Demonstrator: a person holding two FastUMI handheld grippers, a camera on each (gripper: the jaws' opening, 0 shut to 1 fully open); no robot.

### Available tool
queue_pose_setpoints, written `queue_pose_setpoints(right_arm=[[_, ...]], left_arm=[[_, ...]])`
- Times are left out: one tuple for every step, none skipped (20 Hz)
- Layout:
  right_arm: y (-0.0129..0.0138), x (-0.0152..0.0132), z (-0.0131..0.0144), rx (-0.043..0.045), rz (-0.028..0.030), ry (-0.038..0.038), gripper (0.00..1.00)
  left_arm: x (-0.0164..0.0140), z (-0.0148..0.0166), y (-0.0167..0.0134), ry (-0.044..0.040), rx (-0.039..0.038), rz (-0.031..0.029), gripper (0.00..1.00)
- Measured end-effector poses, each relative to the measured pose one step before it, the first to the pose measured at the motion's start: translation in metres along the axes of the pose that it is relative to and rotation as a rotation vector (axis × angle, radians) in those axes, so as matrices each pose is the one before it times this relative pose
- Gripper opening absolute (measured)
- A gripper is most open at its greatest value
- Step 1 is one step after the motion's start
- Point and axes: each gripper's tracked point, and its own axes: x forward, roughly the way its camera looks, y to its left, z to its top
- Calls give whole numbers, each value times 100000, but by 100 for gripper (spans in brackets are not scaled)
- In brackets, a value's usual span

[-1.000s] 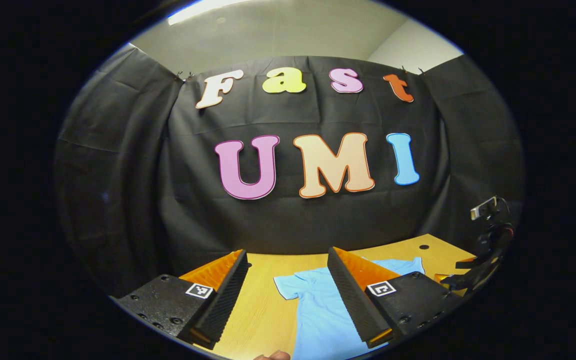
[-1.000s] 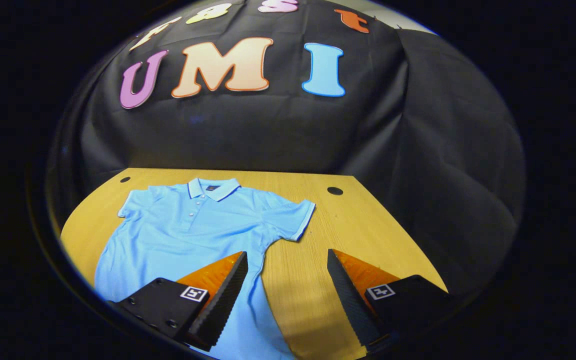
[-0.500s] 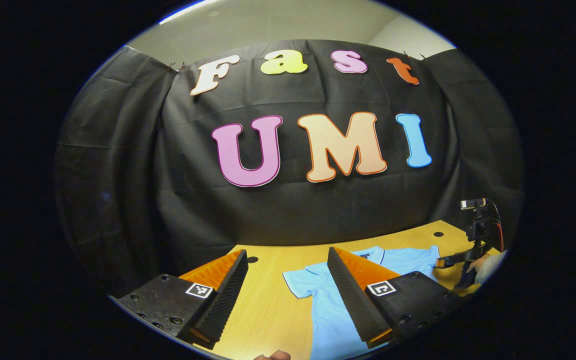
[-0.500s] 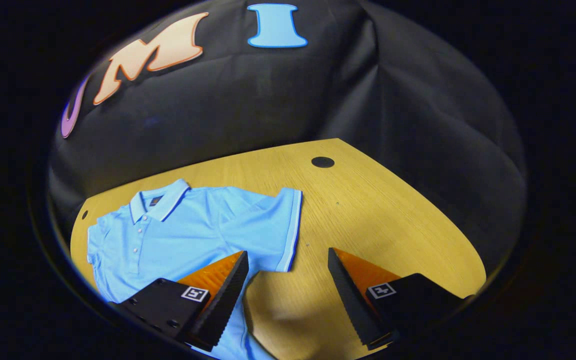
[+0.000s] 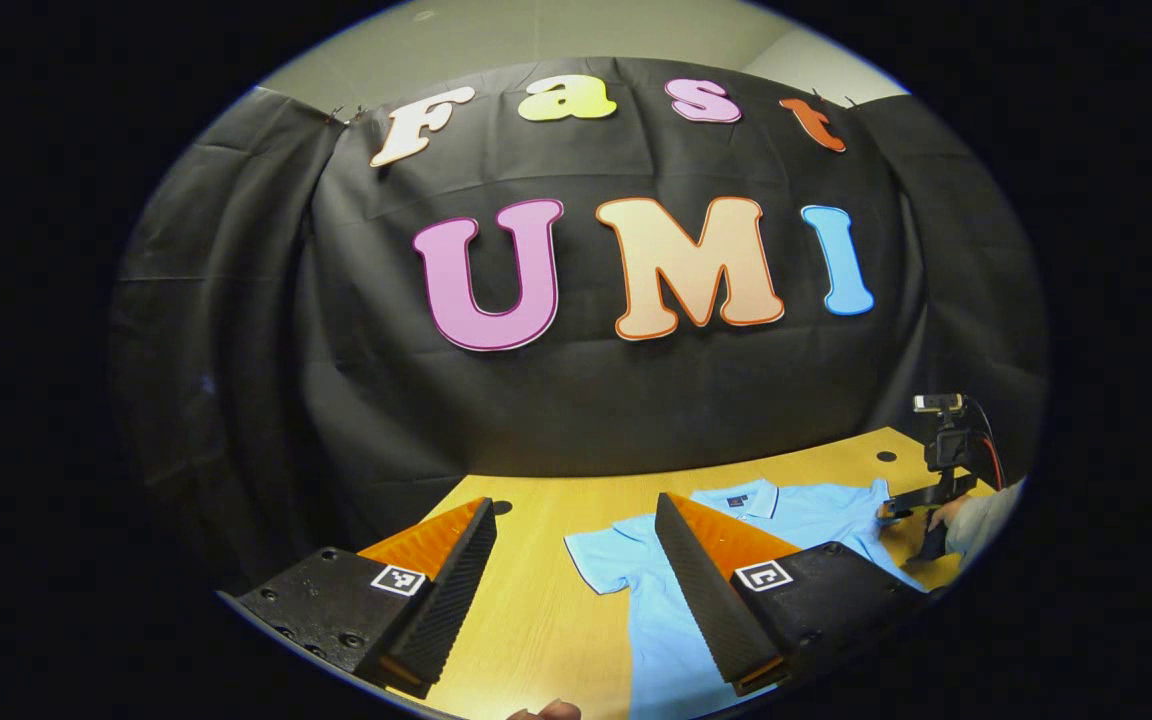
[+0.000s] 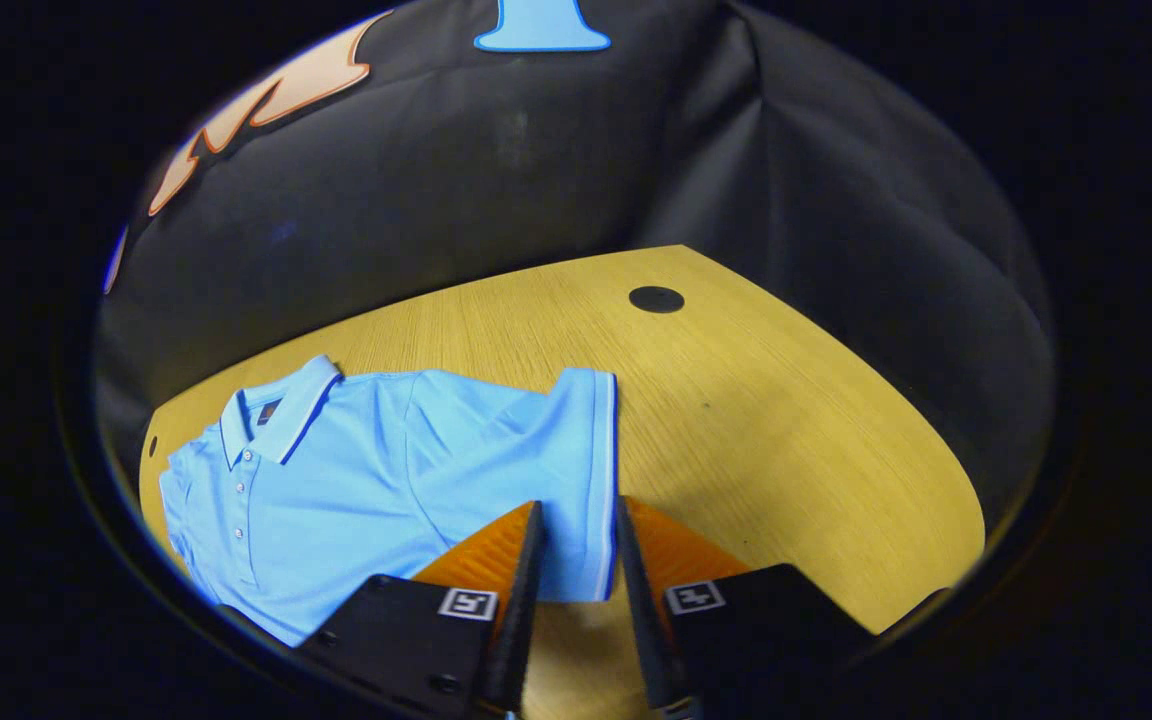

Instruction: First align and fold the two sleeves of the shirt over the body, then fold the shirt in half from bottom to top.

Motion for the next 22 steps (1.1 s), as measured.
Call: queue_pose_setpoints(right_arm=[[290,-82,284,2122,1365,486,34],[272,336,-233,3152,2112,1947,22],[237,-24,316,1823,2063,-443,13],[606,-103,207,2377,2664,250,5],[960,-144,80,2337,4351,451,2],[1060,-158,724,1391,2952,-2073,0],[1314,-329,737,1345,4814,-2608,2],[1671,-395,623,1358,4464,-1791,2],[1461,-468,471,1260,4684,-659,3],[1860,-290,58,681,3978,-304,2],[1538,-94,145,219,3754,-11,2],[1860,-91,-163,-342,4092,191,2],[1966,280,-362,-782,3820,476,2],[1729,401,-824,-1385,3504,1250,2],[1470,653,-982,-1651,2856,1947,2],[1183,409,-1020,-1738,1782,1792,2],[788,539,-1083,-1569,665,2272,2],[545,646,-1275,-1270,-462,1971,2],[244,430,-826,-448,-612,1548,2],[492,58,-1100,338,679,2107,3],[289,80,-611,6,-262,1926,3],[60,-456,-50,-910,726,615,19]], left_arm=[[35,-282,-135,351,-338,16,96],[84,-63,-36,393,-86,127,96],[59,-82,-75,156,17,11,96],[-84,-96,124,449,243,218,96],[3,-23,103,192,168,383,96],[87,-77,-18,162,-145,379,96],[125,-54,-23,174,-279,277,96],[87,-174,114,399,-289,482,96],[87,-32,-30,300,-490,171,96],[33,-128,-3,339,-413,-31,96],[14,28,-9,235,-148,87,96],[4,-141,51,265,-39,-95,96],[15,-44,-2,252,9,-83,96],[45,-108,11,198,119,-56,96],[73,-43,-5,168,198,-83,96],[11,-181,-8,617,300,-121,96],[128,-213,52,404,163,-98,96],[138,-368,100,474,-351,-109,96],[193,-382,-8,866,-616,-362,96],[451,-198,-131,979,-727,-198,96],[415,-354,-68,1094,-819,-220,96],[388,-571,-147,886,-999,-354,96]])
